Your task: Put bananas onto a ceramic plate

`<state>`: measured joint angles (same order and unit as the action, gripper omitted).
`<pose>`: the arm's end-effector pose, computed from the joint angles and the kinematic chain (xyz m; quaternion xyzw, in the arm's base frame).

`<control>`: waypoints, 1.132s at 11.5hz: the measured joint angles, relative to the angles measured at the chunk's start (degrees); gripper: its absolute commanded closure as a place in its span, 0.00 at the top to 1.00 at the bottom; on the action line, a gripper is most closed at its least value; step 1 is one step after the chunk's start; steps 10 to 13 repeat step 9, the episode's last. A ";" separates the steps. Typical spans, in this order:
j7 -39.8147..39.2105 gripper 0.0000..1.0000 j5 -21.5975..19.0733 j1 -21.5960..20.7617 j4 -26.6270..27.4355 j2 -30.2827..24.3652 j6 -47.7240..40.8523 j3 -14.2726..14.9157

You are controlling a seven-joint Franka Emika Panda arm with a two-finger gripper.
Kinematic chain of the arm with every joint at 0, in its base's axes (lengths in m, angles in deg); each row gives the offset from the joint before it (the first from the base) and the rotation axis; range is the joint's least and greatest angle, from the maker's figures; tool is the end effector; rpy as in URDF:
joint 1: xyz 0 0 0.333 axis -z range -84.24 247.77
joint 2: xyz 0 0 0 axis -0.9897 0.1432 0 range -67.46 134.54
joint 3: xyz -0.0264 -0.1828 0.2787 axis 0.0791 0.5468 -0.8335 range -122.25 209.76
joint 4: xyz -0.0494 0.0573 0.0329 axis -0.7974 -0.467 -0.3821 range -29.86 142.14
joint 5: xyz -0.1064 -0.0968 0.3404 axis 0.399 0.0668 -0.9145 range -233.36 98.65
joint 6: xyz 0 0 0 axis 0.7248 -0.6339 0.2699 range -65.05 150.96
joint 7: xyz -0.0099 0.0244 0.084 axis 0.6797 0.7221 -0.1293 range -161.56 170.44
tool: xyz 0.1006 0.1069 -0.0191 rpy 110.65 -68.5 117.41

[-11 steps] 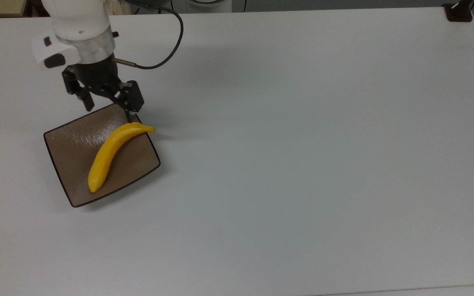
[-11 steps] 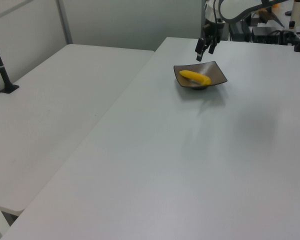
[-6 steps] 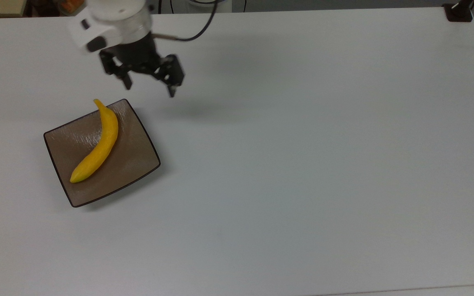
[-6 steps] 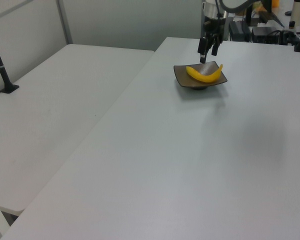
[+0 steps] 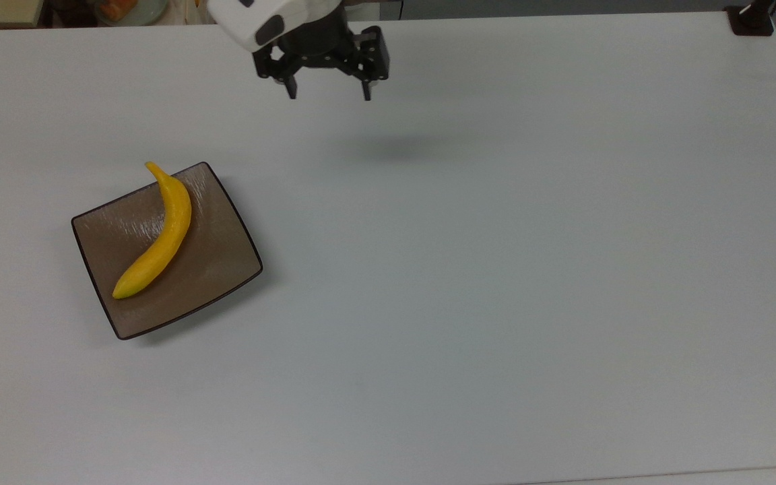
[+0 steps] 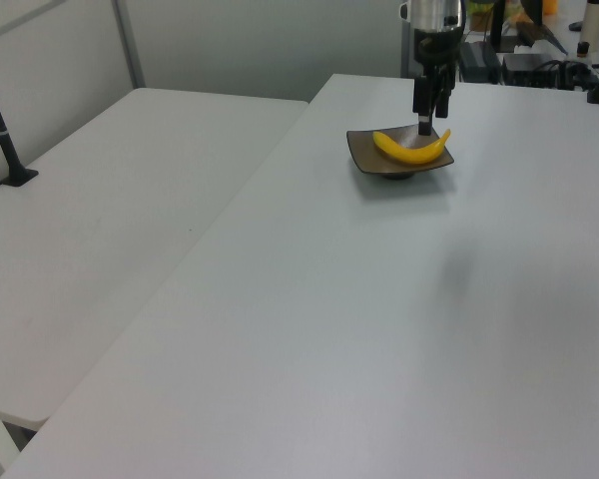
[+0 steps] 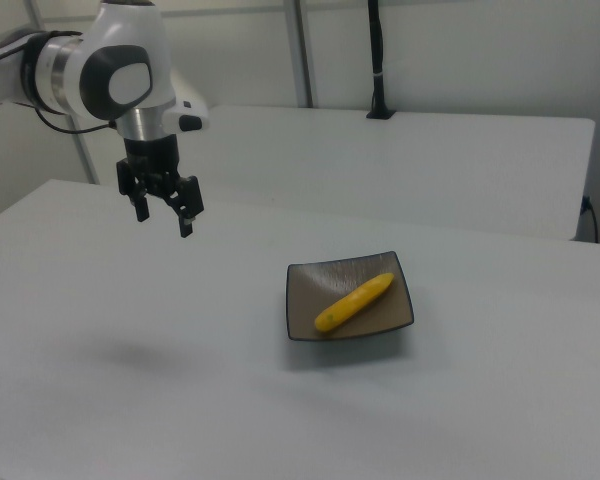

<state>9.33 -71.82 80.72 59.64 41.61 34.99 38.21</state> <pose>0.5748 0.0738 0.5100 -0.9987 -0.0075 0.0262 0.0427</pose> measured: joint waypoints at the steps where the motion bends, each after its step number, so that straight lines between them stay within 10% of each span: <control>1: 0.00 1.00 -0.10 0.01 0.04 -0.36 -0.94 -1.36; 13: -0.01 1.00 5.44 0.05 1.04 -2.06 -2.80 -4.94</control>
